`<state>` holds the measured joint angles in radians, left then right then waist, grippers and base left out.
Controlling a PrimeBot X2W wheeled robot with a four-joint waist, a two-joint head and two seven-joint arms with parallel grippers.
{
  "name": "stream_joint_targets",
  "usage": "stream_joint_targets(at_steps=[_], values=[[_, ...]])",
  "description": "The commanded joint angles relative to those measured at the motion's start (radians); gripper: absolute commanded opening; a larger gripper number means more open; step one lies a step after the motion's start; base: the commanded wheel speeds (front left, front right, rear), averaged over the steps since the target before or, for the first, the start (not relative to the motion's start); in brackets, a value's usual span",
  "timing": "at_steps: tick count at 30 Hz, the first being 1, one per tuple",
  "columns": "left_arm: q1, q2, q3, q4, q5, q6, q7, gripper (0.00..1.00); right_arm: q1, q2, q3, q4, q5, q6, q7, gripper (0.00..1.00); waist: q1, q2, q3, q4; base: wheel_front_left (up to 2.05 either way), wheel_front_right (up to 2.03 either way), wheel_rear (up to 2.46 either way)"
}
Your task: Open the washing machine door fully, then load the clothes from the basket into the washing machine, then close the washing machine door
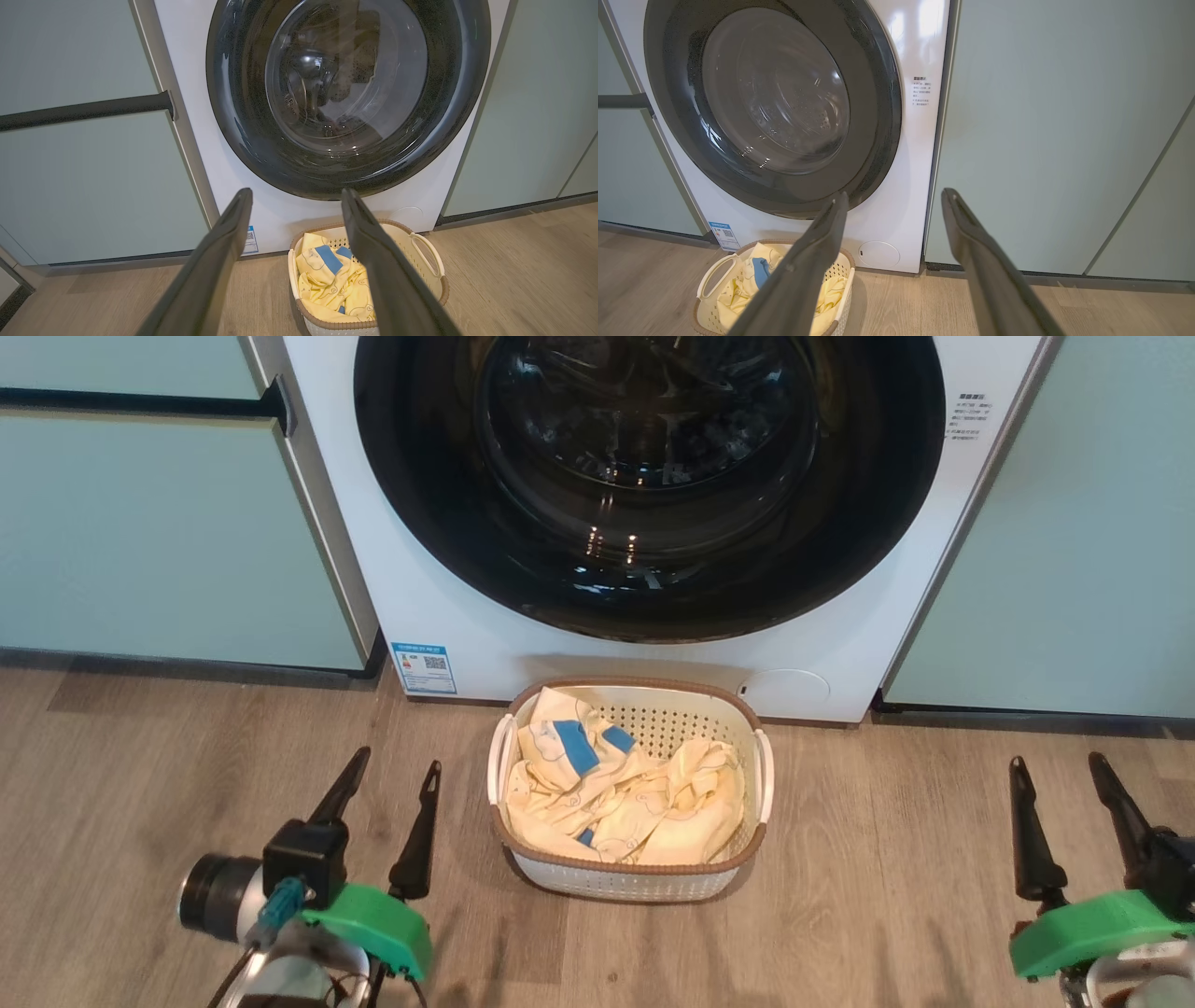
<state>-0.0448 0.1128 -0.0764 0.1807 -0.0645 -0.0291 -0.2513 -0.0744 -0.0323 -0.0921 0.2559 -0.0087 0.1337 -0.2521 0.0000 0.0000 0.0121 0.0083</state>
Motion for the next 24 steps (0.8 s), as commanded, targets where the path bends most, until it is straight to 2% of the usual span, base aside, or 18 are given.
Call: stream_joint_targets(at_steps=[1,24], values=[[-0.052,0.016,0.034,-0.026,0.003,0.006,-0.010,1.00,-0.054,-0.018,0.019,-0.024,0.007,-0.003,-0.010,1.00,0.0000,0.0000,0.000,0.000,0.00,0.00,0.00],[-0.052,0.010,0.044,-0.002,0.007,-0.002,-0.010,1.00,-0.052,-0.018,0.010,-0.010,0.030,-0.003,-0.010,1.00,0.0000,0.0000,-0.005,-0.001,0.00,0.00,0.00]])
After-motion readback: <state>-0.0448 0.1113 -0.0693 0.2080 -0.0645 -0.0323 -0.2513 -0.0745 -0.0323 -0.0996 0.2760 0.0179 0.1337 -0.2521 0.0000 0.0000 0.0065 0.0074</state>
